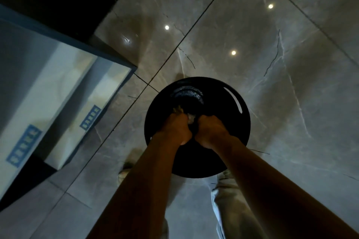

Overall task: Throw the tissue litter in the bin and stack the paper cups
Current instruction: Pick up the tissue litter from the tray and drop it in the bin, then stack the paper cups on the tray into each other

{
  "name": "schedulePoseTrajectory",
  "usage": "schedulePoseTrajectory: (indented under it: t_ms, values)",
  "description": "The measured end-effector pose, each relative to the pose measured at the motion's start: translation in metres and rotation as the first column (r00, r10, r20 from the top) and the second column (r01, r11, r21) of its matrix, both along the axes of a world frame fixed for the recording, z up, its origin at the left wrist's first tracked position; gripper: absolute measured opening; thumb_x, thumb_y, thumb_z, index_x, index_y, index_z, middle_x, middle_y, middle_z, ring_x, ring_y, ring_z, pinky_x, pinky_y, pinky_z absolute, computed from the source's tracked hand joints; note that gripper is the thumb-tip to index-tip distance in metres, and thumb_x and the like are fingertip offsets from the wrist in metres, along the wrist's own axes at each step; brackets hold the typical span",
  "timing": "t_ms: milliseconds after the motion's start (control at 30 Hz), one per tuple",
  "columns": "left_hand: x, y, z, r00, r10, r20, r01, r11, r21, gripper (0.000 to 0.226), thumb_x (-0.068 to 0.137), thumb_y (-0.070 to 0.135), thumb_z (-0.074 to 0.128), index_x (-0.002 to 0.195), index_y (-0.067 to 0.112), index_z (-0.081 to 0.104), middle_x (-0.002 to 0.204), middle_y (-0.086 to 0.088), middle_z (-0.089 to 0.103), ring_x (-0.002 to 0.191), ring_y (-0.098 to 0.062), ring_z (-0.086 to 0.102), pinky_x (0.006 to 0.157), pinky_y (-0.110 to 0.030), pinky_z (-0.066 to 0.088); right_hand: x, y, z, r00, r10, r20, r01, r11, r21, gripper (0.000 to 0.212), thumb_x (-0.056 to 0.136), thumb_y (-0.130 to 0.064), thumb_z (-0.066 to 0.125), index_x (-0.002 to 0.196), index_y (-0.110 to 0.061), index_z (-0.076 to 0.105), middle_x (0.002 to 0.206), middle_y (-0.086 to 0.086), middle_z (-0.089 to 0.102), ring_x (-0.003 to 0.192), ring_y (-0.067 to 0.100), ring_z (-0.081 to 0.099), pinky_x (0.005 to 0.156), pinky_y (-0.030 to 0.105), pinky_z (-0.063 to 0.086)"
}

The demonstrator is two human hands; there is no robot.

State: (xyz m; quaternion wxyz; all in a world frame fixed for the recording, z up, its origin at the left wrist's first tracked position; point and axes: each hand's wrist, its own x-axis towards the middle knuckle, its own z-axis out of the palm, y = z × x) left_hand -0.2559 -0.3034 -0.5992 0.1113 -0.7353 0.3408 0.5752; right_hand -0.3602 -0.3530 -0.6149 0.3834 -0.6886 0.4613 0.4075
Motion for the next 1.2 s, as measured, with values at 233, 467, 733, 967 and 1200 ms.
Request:
schedulePoseTrajectory:
  t_ms: [233, 467, 733, 967, 1200]
  values:
    - [0.021, 0.006, 0.096, 1.0, -0.01, -0.016, 0.008, 0.993, -0.121, 0.034, 0.09, 0.025, 0.057, 0.122, 0.013, 0.062, 0.121, -0.019, 0.063, 0.111, -0.039, 0.06, 0.095, -0.046, 0.052, 0.011, 0.008, 0.092, 0.996, 0.047, 0.075, -0.046, 0.999, -0.013, 0.024, 0.093, -0.022, 0.049, 0.109, -0.013, 0.064, 0.106, 0.013, 0.07, 0.097, 0.032, 0.066, 0.081, 0.037, 0.053]
    - [0.029, 0.049, 0.202, 0.999, -0.032, -0.008, 0.031, 0.996, -0.089, 0.031, 0.093, 0.029, 0.052, 0.121, 0.018, 0.062, 0.118, -0.015, 0.066, 0.104, -0.034, 0.063, 0.089, -0.041, 0.053, 0.016, 0.042, 0.209, 0.99, 0.018, 0.138, -0.016, 1.0, -0.013, 0.028, 0.093, -0.028, 0.055, 0.114, -0.01, 0.062, 0.106, 0.011, 0.071, 0.097, 0.028, 0.067, 0.083, 0.036, 0.055]
    - [0.03, 0.108, 0.333, 0.998, 0.056, 0.027, -0.052, 0.988, -0.147, 0.03, 0.096, 0.03, 0.045, 0.114, 0.013, 0.062, 0.111, -0.013, 0.068, 0.101, -0.03, 0.064, 0.088, -0.042, 0.053, 0.014, 0.081, 0.336, 0.987, -0.039, 0.154, 0.052, 0.995, -0.085, 0.038, 0.092, -0.035, 0.059, 0.125, -0.015, 0.056, 0.121, 0.009, 0.065, 0.107, 0.024, 0.062, 0.084, 0.03, 0.049]
    - [0.039, 0.172, 0.446, 0.988, 0.151, 0.009, -0.147, 0.974, -0.171, 0.03, 0.094, 0.03, 0.049, 0.115, 0.013, 0.061, 0.116, -0.015, 0.066, 0.109, -0.033, 0.062, 0.095, -0.043, 0.051, 0.012, 0.118, 0.447, 0.971, -0.158, 0.177, 0.172, 0.983, -0.065, 0.05, 0.091, -0.038, 0.062, 0.133, -0.012, 0.053, 0.137, 0.012, 0.057, 0.126, 0.028, 0.051, 0.104, 0.036, 0.039]
    - [0.044, 0.268, 0.52, 0.979, 0.205, -0.012, -0.204, 0.965, -0.163, 0.033, 0.095, 0.035, 0.048, 0.116, 0.015, 0.064, 0.125, -0.012, 0.065, 0.113, -0.028, 0.06, 0.095, -0.033, 0.047, -0.007, 0.179, 0.528, 0.98, -0.11, 0.164, 0.126, 0.988, -0.09, 0.057, 0.087, -0.046, 0.065, 0.134, -0.018, 0.051, 0.135, 0.014, 0.056, 0.119, 0.028, 0.055, 0.098, 0.036, 0.045]
